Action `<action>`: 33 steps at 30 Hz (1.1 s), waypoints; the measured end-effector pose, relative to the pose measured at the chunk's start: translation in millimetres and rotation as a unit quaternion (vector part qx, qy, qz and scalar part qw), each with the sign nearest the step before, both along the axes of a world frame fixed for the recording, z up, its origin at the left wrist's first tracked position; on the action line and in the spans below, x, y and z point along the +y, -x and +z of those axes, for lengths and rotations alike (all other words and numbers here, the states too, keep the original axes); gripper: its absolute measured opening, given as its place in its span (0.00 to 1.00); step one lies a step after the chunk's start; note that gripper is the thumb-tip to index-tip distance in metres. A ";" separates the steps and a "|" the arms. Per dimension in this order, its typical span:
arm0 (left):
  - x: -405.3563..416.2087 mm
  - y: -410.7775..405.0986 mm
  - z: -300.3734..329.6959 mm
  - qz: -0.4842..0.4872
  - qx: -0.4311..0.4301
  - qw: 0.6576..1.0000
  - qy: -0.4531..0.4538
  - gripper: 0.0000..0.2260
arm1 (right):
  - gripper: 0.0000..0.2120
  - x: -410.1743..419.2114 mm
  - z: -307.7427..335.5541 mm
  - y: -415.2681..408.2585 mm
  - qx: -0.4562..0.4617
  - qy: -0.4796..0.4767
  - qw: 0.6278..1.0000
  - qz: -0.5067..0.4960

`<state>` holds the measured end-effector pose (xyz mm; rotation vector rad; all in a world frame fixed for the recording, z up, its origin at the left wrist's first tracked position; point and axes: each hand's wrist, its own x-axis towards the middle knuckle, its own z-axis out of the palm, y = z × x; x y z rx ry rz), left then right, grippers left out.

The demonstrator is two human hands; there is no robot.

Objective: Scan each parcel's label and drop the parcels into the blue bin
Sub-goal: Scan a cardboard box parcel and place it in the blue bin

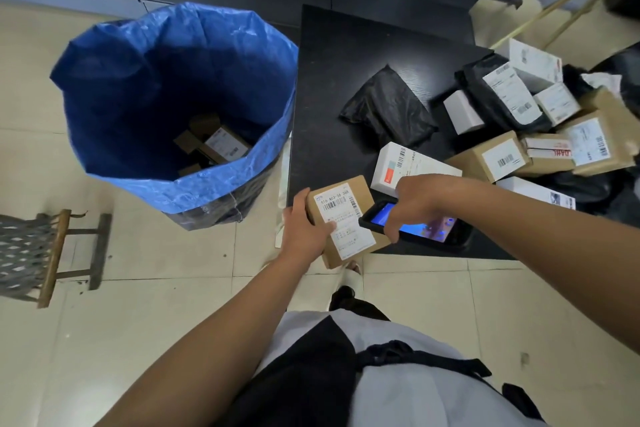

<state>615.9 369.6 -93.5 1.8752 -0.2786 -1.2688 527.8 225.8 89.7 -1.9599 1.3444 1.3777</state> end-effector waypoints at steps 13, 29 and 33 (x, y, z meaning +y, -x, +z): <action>0.0 -2.6 2.2 -0.012 -0.004 1.000 -0.004 0.36 | 0.26 5.1 7.6 -7.1 0.009 0.042 0.997 0.060; 49.7 -48.2 4.1 0.032 -0.003 0.999 -0.002 0.34 | 0.14 28.5 14.2 35.4 -0.267 -0.089 0.919 -0.277; 67.9 -64.7 13.5 0.098 0.043 0.994 0.022 0.31 | 0.14 48.5 11.7 39.6 -0.350 -0.095 0.865 -0.347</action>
